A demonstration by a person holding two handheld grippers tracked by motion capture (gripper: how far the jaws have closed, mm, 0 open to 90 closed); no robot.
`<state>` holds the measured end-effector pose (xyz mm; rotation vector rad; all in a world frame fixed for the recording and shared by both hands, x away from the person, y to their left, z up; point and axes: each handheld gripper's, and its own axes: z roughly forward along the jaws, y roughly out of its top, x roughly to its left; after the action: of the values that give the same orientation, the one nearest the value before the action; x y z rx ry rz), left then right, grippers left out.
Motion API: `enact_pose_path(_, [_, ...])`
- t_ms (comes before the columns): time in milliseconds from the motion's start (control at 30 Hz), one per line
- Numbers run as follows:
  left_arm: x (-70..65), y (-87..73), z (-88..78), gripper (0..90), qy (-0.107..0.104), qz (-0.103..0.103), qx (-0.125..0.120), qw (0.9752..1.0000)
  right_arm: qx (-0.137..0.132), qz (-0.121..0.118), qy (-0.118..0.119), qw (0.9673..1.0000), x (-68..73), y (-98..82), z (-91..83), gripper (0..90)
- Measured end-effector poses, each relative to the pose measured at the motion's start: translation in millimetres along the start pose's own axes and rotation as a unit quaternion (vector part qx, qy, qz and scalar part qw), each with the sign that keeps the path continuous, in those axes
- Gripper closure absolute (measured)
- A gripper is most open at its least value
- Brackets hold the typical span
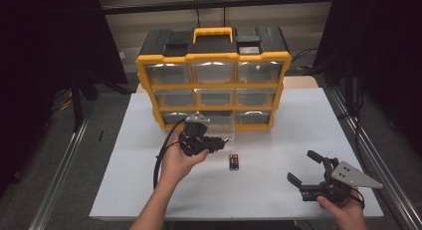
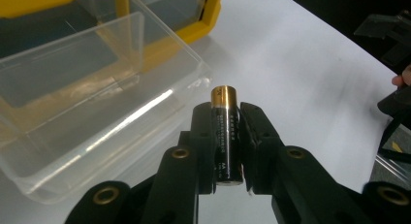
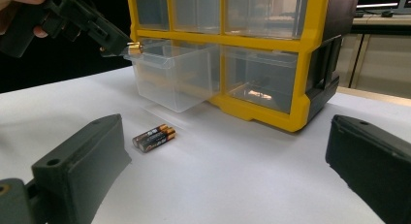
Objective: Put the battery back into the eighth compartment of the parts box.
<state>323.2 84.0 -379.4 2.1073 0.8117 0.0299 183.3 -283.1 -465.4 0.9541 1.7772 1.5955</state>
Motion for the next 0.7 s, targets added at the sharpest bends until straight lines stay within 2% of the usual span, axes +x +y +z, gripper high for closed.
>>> enact_pose_path(200, [3.9,6.4,-6.9,77.4,0.006,-0.006,-0.012,0.9999,-0.001,-0.001,0.002,1.0,0.0,-0.2,0.2,0.4])
enact_pose_path(267, [5.0,6.9,-7.0,77.4,0.002,-0.009,-0.016,0.9998,0.001,-0.002,0.003,1.0,0.1,-0.1,0.3,0.4])
enact_pose_path(700, [21.6,19.5,-7.6,77.4,0.033,-0.015,-0.01,0.9993,0.002,-0.005,0.005,1.0,1.2,-0.1,1.8,0.4])
